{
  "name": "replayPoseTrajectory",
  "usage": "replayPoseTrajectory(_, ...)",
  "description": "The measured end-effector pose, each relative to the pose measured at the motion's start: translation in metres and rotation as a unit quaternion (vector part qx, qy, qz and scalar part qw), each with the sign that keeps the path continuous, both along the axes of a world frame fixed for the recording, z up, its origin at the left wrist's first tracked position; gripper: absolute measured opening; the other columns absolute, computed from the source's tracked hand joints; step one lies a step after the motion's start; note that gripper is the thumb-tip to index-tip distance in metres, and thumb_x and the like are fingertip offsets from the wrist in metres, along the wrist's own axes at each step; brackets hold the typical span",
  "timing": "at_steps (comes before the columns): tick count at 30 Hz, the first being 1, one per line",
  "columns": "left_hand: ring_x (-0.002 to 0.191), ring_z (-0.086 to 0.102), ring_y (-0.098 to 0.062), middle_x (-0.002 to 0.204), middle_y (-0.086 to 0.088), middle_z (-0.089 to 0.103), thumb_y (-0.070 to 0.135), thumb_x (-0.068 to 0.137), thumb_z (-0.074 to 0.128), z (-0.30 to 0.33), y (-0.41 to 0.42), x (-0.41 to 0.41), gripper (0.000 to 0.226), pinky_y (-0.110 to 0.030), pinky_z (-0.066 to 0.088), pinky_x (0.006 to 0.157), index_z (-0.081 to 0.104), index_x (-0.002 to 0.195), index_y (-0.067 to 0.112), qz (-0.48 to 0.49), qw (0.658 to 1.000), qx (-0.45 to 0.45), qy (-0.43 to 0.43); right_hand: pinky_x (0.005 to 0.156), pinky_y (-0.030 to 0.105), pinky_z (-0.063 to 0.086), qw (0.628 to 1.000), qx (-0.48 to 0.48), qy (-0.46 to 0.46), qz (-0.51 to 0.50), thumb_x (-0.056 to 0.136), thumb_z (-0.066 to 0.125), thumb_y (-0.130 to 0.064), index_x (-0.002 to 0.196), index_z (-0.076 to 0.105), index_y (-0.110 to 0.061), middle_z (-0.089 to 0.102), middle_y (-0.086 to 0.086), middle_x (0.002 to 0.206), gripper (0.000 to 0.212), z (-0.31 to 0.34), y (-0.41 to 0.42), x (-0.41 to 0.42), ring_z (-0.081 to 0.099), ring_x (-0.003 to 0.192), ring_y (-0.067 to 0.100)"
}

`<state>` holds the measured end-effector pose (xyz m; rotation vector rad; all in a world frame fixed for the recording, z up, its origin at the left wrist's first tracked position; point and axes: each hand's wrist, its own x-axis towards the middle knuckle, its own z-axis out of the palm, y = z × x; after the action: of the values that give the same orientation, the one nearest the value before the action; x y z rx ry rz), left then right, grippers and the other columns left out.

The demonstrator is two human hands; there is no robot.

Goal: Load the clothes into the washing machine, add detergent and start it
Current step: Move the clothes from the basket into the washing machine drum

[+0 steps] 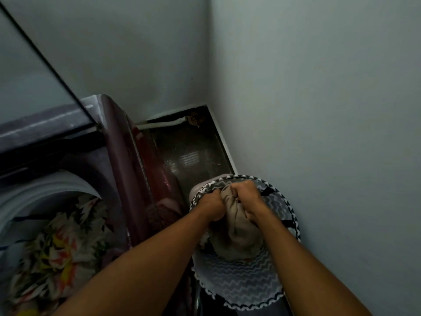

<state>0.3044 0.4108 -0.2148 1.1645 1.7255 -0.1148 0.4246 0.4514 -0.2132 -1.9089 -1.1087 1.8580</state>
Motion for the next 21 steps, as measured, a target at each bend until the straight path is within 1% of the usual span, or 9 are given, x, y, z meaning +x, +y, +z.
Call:
replayPoseTrajectory(3,0.133,0.048,-0.024,0.141,-0.004,0.055,0.069,0.069,0.045,0.019,-0.003,-0.002,0.079,-0.038,0.034,0.113,0.056,0.135,0.027,0.051,0.997,0.03,-0.043,0.055,0.027,0.047,0.999,0.012,0.016,-0.031,0.084,0.057,-0.01,0.072,0.064,-0.003,0.059,0.008,0.061,0.016,0.034,0.003,-0.01,0.052,0.056,0.017)
replayPoseTrajectory(5,0.13,0.05,-0.025,0.14,-0.003,0.055,0.065,0.064,0.048,0.005,-0.002,-0.008,0.083,-0.039,0.037,0.111,0.051,0.138,0.028,0.071,0.995,0.037,-0.064,0.054,0.032,0.046,0.998,0.037,0.015,-0.057,0.063,0.055,-0.015,0.065,0.065,0.004,0.057,0.021,0.059,0.022,0.058,0.006,-0.016,0.046,0.054,0.019)
replayPoseTrajectory(8,0.126,0.052,-0.02,0.14,-0.005,0.054,0.049,0.07,0.067,0.055,0.001,-0.011,0.08,-0.035,0.043,0.109,0.043,0.143,0.026,0.054,0.989,0.068,-0.121,0.047,0.029,0.022,0.993,-0.01,0.077,-0.089,0.045,0.048,-0.013,0.036,0.039,-0.016,0.033,0.002,0.039,0.013,0.09,0.012,-0.02,0.026,0.041,0.015)
replayPoseTrajectory(10,0.113,0.055,-0.015,0.12,-0.003,0.061,0.014,0.079,0.075,0.095,-0.001,-0.016,0.055,-0.019,0.049,0.095,0.053,0.13,0.014,0.043,0.975,0.103,-0.19,0.044,0.027,0.015,0.985,-0.039,0.117,-0.12,0.036,0.05,-0.013,0.039,0.03,-0.019,0.024,-0.003,0.039,0.021,0.107,0.018,-0.019,0.016,0.041,0.015)
replayPoseTrajectory(12,0.095,0.061,-0.014,0.097,0.002,0.066,-0.011,0.078,0.065,0.128,0.001,-0.024,0.047,-0.011,0.052,0.073,0.057,0.115,0.016,0.033,0.97,0.095,-0.22,0.043,0.027,0.015,0.981,-0.055,0.146,-0.112,0.03,0.052,-0.013,0.046,0.029,-0.018,0.025,0.001,0.041,0.028,0.111,0.027,-0.018,0.012,0.047,0.019)
replayPoseTrajectory(14,0.087,0.067,-0.02,0.093,-0.005,0.07,-0.011,0.072,0.061,0.151,-0.002,-0.032,0.047,-0.026,0.058,0.07,0.062,0.108,0.019,0.057,0.97,0.09,-0.218,0.046,0.032,0.019,0.979,-0.07,0.162,-0.101,0.028,0.056,-0.011,0.055,0.032,-0.015,0.028,0.008,0.046,0.036,0.124,0.034,-0.024,0.017,0.052,0.025)
replayPoseTrajectory(18,0.085,0.072,-0.03,0.089,-0.012,0.074,0.008,0.047,0.065,0.173,-0.011,-0.053,0.05,-0.049,0.061,0.071,0.069,0.095,0.018,0.095,0.971,0.095,-0.197,0.049,0.027,0.016,0.968,-0.105,0.221,-0.047,0.035,0.055,-0.007,0.062,0.029,-0.016,0.028,0.0,0.046,0.039,0.151,0.04,-0.044,0.023,0.046,0.019)
replayPoseTrajectory(20,0.08,0.072,-0.027,0.087,-0.01,0.075,0.012,0.049,0.069,0.183,-0.021,-0.061,0.044,-0.043,0.062,0.067,0.073,0.092,0.015,0.12,0.969,0.113,-0.185,0.053,0.029,0.022,0.975,-0.099,0.199,-0.028,0.03,0.059,-0.006,0.061,0.032,-0.014,0.032,0.002,0.052,0.042,0.158,0.04,-0.053,0.027,0.054,0.022)
replayPoseTrajectory(21,0.078,0.071,-0.025,0.087,-0.009,0.074,0.011,0.054,0.07,0.188,-0.026,-0.064,0.036,-0.036,0.062,0.064,0.073,0.09,0.013,0.141,0.966,0.128,-0.175,0.052,0.027,0.03,0.976,-0.099,0.195,-0.009,0.036,0.056,-0.008,0.057,0.033,-0.013,0.035,0.003,0.051,0.032,0.164,0.037,-0.055,0.033,0.052,0.022)
